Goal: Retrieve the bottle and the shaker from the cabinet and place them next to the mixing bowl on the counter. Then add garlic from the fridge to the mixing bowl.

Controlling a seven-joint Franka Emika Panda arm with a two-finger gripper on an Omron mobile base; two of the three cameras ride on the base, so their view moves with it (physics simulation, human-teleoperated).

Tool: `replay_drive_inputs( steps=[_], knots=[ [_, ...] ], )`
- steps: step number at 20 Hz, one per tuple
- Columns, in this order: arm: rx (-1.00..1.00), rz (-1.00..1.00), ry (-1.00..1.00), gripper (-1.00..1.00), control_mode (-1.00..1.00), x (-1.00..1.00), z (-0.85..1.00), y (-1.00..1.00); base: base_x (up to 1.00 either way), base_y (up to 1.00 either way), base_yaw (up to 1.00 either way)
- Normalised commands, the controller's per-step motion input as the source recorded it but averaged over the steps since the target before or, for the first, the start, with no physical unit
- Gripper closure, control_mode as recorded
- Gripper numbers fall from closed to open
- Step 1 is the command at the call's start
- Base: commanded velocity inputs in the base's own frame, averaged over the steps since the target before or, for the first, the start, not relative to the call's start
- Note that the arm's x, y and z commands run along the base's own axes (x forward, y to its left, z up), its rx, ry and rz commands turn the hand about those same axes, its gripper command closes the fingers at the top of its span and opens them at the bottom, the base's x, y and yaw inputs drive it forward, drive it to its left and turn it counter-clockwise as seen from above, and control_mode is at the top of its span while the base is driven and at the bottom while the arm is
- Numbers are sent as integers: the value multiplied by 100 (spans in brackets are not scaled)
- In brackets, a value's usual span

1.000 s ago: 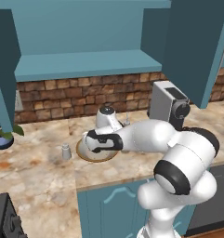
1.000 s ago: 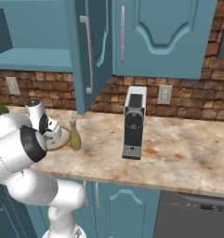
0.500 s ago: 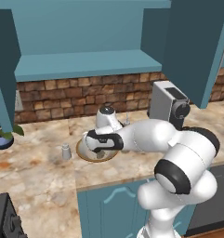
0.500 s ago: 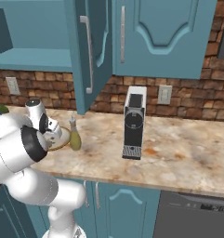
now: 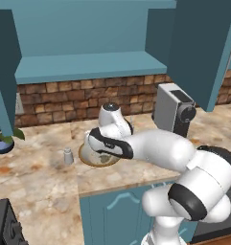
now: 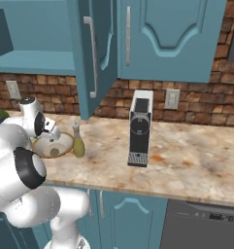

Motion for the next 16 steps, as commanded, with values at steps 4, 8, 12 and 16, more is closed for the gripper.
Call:
replay_drive_inputs(
  steps=[4,8,12,16],
  knots=[
    [1,0,-5,-100,-100,-94,70,0,0,0,0],
    [0,0,-1,-100,-100,-95,91,-10,0,0,0],
    [0,0,-8,-100,-100,-73,100,-45,0,0,0],
    [0,0,-11,-100,-100,-78,100,-58,0,0,0]
  ],
)
